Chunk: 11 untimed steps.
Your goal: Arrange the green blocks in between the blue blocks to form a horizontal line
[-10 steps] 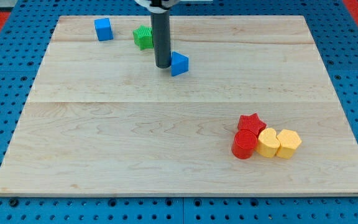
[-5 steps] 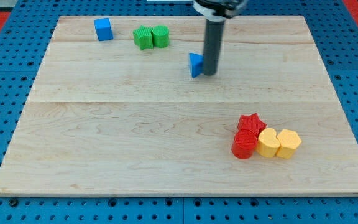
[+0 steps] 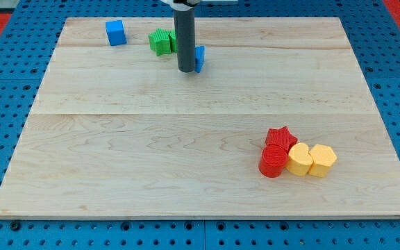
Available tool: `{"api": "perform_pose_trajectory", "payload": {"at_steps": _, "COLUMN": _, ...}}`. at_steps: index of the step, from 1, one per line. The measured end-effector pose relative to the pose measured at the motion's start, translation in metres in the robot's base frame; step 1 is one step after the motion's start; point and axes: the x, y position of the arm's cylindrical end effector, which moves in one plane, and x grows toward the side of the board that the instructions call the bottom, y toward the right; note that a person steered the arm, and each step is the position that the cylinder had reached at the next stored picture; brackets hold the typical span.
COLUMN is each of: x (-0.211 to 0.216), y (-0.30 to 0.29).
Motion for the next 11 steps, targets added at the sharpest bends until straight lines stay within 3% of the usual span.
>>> {"api": "perform_pose_trajectory", "payload": {"at_steps": 2, "x": -0.039, "y": 0.012}}
{"api": "perform_pose_trajectory", "payload": {"at_steps": 4, "x": -0.044, "y": 0.019}}
{"api": "perform_pose_trajectory", "payload": {"at_steps": 5, "x": -0.012, "y": -0.064}}
{"api": "perform_pose_trajectory", "payload": {"at_steps": 6, "x": -0.006, "y": -0.155}}
{"api": "perform_pose_trajectory", "payload": {"at_steps": 7, "x": -0.067, "y": -0.21}}
{"api": "perform_pose_trajectory", "payload": {"at_steps": 8, "x": -0.122, "y": -0.211}}
{"api": "perform_pose_trajectory", "payload": {"at_steps": 10, "x": -0.097, "y": -0.128}}
{"api": "perform_pose_trajectory", "payload": {"at_steps": 11, "x": -0.088, "y": -0.126}}
